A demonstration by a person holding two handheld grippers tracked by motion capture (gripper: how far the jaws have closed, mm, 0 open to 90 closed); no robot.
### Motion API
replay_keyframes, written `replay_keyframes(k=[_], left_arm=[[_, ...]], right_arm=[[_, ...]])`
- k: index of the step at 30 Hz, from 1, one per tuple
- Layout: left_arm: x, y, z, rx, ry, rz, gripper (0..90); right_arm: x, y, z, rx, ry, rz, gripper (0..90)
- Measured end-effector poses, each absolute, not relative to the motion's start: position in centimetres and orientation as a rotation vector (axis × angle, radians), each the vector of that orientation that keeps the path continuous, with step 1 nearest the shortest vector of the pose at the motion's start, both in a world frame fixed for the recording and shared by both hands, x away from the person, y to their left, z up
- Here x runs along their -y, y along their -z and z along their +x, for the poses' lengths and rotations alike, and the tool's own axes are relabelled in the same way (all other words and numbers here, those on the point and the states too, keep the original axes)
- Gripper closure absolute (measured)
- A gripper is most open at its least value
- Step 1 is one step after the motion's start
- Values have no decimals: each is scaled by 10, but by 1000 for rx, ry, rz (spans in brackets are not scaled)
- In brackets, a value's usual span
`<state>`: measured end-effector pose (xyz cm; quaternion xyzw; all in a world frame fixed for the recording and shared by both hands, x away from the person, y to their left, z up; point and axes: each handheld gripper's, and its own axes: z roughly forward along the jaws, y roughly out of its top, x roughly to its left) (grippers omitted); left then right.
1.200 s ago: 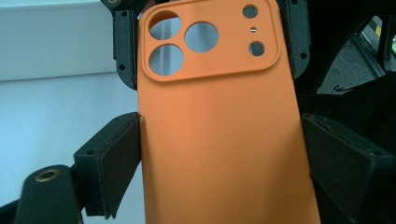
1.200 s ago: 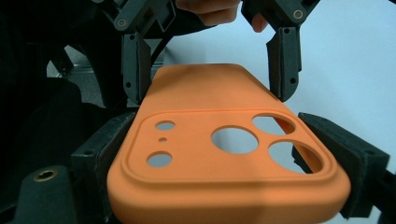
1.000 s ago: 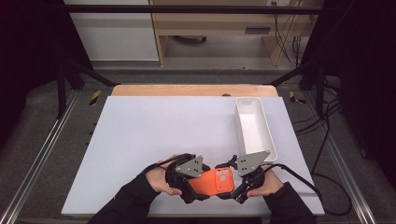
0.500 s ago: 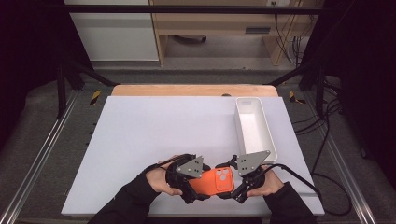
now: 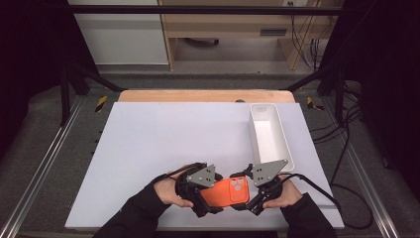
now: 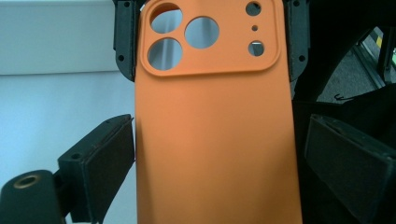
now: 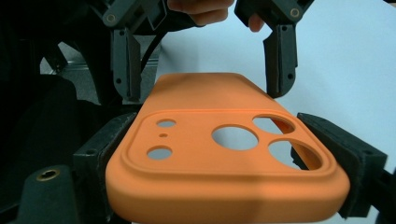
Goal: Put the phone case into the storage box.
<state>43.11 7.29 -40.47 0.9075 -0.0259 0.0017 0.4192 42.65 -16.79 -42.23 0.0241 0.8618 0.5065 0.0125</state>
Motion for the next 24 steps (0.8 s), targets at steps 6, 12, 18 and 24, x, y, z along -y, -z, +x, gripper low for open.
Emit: replay_keyframes(k=[6, 12, 18, 24], left_arm=[[-79, 401, 433, 17, -22, 2264, 53], [-86, 397, 435, -27, -50, 2243, 35], [-93, 396, 437, -65, -62, 2238, 11], [-99, 399, 439, -105, -71, 2246, 3]], right_arm=[[172, 419, 427, -2670, -1560, 87, 162], [176, 414, 427, -2662, -1531, 89, 160], [180, 410, 427, -2665, -1478, 96, 160], [184, 404, 429, -2671, -1445, 113, 160]])
